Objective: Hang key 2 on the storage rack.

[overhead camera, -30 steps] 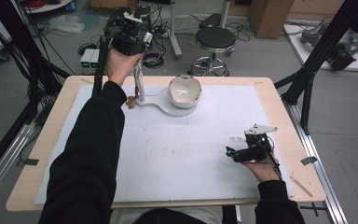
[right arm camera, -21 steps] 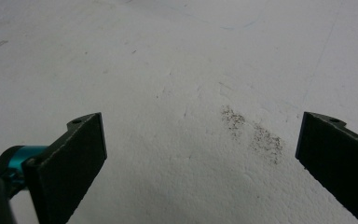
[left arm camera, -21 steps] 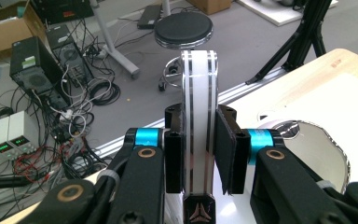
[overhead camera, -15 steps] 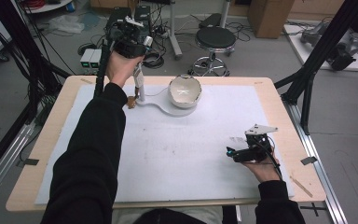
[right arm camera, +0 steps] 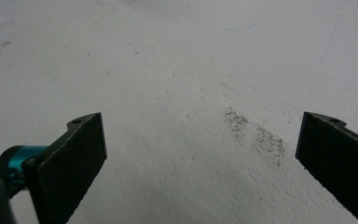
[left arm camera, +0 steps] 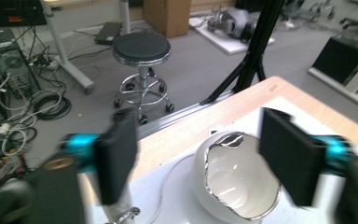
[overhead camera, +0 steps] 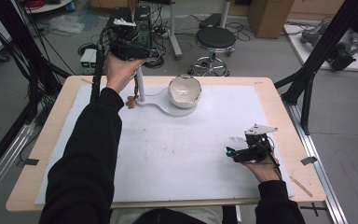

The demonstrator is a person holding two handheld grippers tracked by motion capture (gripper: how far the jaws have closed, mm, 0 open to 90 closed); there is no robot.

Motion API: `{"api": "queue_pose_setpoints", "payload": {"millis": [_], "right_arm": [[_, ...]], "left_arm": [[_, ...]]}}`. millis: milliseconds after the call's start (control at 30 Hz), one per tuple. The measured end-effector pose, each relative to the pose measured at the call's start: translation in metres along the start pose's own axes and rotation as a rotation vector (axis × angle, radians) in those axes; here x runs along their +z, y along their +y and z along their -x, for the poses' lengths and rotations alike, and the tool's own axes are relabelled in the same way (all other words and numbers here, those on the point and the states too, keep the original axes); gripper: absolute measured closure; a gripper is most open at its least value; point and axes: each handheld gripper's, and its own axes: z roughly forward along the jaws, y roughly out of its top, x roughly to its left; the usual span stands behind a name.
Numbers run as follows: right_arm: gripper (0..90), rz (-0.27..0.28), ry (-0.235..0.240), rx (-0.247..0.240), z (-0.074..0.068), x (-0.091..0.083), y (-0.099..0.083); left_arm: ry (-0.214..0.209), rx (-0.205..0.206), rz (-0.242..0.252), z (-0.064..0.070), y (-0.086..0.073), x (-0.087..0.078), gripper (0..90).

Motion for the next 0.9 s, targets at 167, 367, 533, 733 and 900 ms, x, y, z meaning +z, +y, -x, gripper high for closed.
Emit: {"api": "queue_pose_setpoints", "payload": {"millis": [167,367,533,733,900], "right_arm": [[0.7,0.004,0.003,-0.001,0.000,0.000,0.000],[0.8,0.007,0.002,0.002,0.001,0.000,0.000],[0.8,0.016,0.012,0.011,0.001,0.001,0.000],[0.7,0.009,0.011,0.013,0.001,0.001,0.001],[0.7,0.009,0.013,0.017,0.001,0.002,0.000]], "left_arm": [[0.002,0.017,-0.019,-0.001,-0.003,-0.008,2.1],[-0.024,0.018,-0.007,-0.006,-0.009,-0.023,1.6],[-0.035,-0.008,-0.010,-0.012,-0.019,-0.032,1.7],[-0.035,0.007,0.005,-0.012,-0.029,-0.041,1.6],[-0.022,0.029,0.002,-0.012,-0.039,-0.046,1.7]]}}
